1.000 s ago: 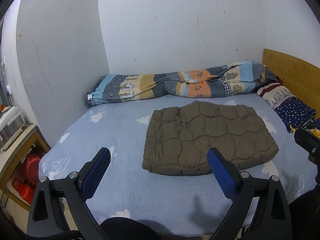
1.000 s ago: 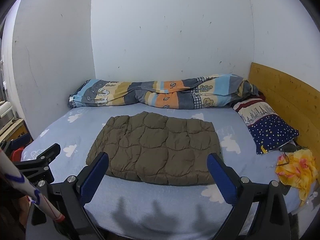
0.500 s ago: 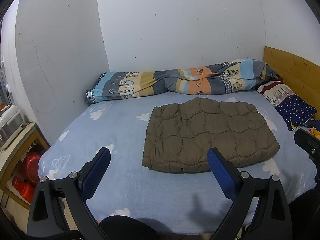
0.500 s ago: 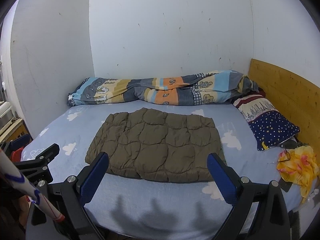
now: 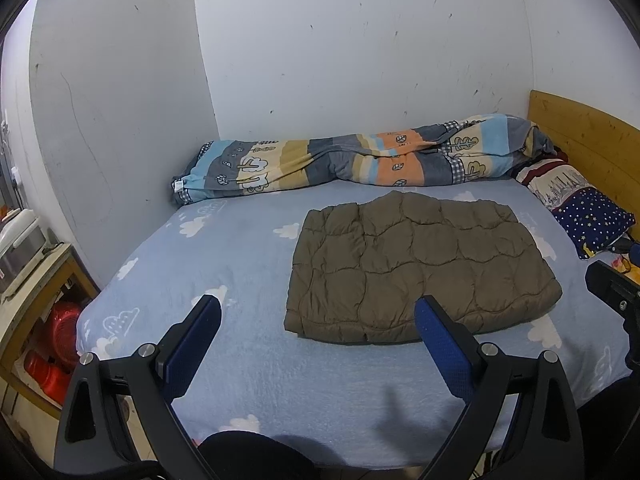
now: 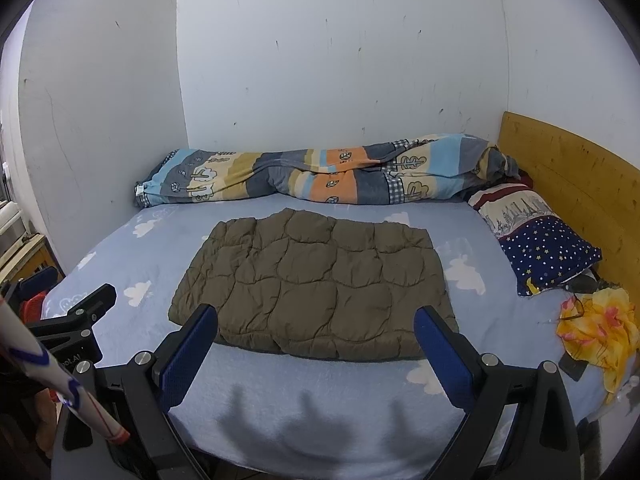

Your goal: Fold large clothes

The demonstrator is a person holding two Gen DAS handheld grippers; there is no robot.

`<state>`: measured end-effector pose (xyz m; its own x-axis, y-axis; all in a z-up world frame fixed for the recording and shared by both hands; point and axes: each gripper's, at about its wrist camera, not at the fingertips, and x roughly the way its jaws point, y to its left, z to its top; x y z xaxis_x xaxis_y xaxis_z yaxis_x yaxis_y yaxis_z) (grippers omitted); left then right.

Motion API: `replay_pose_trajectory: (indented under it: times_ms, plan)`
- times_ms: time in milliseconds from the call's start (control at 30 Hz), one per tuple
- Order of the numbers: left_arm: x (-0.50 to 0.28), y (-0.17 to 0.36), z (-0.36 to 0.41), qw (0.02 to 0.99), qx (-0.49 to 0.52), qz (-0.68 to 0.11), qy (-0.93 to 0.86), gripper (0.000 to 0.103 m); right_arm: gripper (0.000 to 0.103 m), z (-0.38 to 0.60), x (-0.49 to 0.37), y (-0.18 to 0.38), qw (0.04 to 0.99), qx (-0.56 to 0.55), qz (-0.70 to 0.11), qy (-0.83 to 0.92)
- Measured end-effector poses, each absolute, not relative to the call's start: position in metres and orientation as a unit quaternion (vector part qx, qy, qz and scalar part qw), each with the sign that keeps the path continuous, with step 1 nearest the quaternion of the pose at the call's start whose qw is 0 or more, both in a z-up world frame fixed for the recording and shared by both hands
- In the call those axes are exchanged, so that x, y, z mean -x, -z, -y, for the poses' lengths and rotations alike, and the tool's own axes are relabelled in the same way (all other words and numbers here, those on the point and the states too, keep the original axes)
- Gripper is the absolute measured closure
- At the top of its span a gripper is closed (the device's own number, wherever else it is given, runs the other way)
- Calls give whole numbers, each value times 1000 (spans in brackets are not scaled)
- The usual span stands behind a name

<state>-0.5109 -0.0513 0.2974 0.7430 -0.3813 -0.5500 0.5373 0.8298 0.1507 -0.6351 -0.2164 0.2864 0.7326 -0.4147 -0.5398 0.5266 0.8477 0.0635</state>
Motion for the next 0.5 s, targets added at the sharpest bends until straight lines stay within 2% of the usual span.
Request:
replay_pose_trajectory:
  times_ms: [333,500]
  plan:
    - [503,-293,46,902,-120,-289,296,6,3,216,635,-284,924,-108,-264,254]
    - [501,-297,34,914,-105,-270,282,6,3,217,635,-279,923,-116,-263,254]
